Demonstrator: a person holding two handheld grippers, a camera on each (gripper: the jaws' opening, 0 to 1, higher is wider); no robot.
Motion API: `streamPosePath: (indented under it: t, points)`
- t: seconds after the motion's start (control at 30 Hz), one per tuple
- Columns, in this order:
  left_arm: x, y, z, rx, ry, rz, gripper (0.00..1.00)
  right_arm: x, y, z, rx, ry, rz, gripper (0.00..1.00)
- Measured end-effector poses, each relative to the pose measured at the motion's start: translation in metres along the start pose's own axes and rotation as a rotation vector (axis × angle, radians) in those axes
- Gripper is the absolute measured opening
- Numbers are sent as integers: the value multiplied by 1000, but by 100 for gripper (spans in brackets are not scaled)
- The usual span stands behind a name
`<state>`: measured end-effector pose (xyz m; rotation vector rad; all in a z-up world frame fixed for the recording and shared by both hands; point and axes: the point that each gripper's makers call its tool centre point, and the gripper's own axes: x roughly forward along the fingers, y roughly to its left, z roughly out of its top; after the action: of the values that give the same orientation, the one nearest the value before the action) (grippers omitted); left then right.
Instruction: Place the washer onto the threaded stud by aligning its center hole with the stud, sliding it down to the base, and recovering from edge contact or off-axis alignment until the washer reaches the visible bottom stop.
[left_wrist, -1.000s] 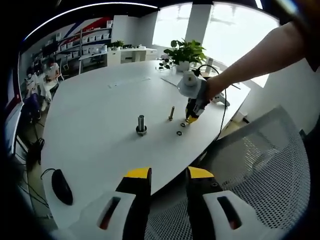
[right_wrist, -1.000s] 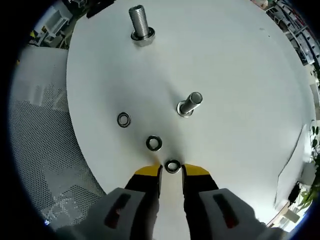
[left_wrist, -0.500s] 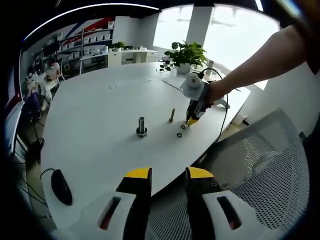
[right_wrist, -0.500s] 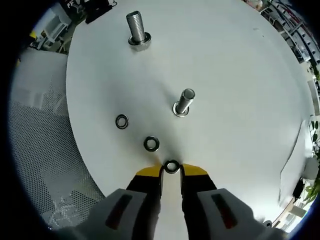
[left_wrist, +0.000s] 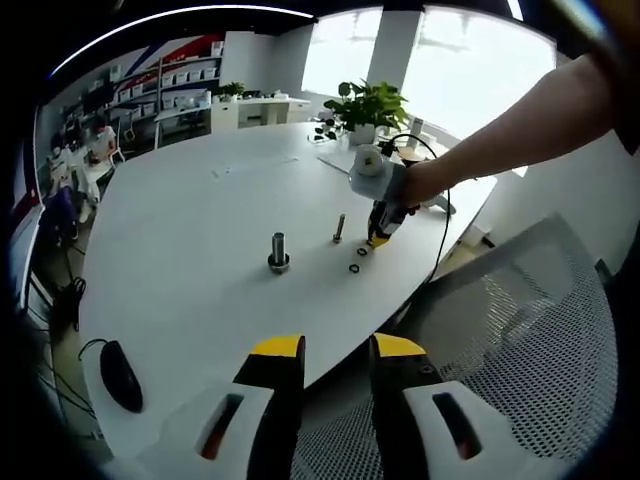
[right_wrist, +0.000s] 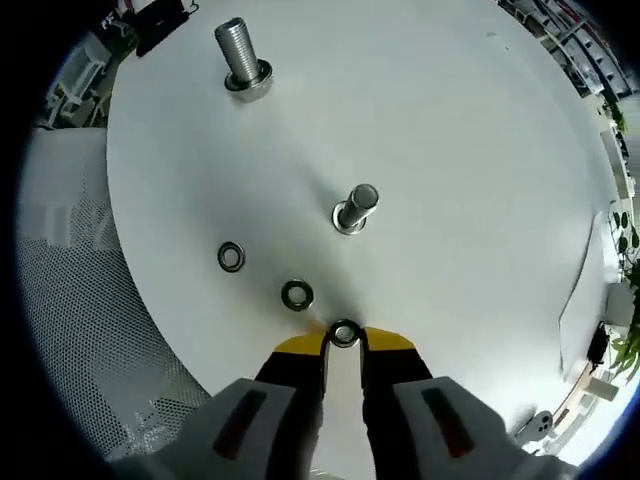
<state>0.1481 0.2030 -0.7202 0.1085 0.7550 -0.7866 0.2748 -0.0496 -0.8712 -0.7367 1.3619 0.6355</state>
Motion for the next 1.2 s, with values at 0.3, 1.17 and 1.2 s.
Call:
streamPosePath:
  t: [0.3,1.17,1.2]
  points:
    - [-1,-1,1,-6,-10,-8,24,2,-6,-2,106,-76,16,14]
    - [-1,-1,2,-3,-18,-10,24,-1,-9,-8,304,-213,-34,13]
    - [-1,-1,2,-3,-18,-9,24,-2,-9,-8,326,-226,-34,13]
